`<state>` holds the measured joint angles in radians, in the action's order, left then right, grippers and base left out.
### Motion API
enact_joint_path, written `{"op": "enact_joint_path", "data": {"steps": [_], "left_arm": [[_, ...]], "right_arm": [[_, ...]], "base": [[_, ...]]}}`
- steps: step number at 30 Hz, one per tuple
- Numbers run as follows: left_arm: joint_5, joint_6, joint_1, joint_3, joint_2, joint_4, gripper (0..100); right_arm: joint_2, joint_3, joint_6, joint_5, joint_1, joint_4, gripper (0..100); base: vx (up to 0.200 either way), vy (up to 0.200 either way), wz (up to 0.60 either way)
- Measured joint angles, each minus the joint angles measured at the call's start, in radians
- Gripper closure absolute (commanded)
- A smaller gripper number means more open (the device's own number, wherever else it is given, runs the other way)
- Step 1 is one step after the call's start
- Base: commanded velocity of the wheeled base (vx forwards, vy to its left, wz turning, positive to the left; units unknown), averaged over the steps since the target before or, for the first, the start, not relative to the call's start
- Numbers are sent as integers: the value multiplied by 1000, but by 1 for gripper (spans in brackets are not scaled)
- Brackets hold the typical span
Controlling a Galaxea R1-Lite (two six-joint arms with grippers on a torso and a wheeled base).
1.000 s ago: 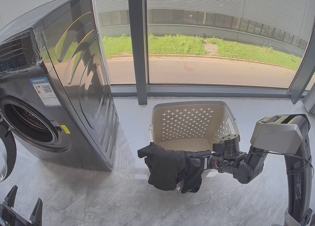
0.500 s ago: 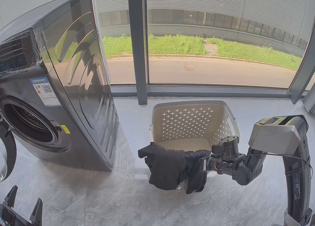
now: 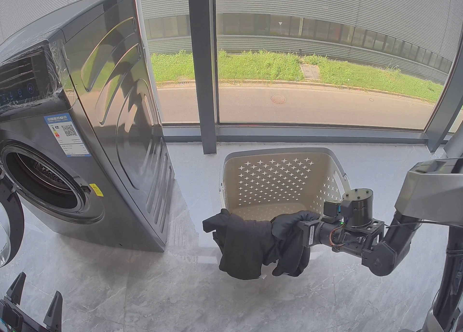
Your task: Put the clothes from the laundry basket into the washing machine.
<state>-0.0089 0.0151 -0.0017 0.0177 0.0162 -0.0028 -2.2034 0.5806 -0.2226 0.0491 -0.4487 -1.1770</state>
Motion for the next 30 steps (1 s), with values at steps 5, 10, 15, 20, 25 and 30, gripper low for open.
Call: {"op": "enact_joint_path", "data": {"steps": [5,10,15,20,25,30], "left_arm": [[2,0,0,0,0,0,0],[4,1,0,0,0,0,0],[5,-2,0,0,0,0,0],[4,-10,0,0,0,0,0],[3,-13,0,0,0,0,0],[3,-13,0,0,0,0,0]], "right_arm": [[143,-109,7,-28,-36,-57,100],[285,-185,20,-45,-73,-101,100],[423,-212,40,-48,-96,-106,100],[536,-221,117,-49,-109,-108,100],[596,-221,141,-124,-99,-104,100],[617,-218,145,-264,-92,-97,100]], "base": [[0,0,0],[0,0,0],[0,0,0],[0,0,0],[0,0,0],[0,0,0]]}}
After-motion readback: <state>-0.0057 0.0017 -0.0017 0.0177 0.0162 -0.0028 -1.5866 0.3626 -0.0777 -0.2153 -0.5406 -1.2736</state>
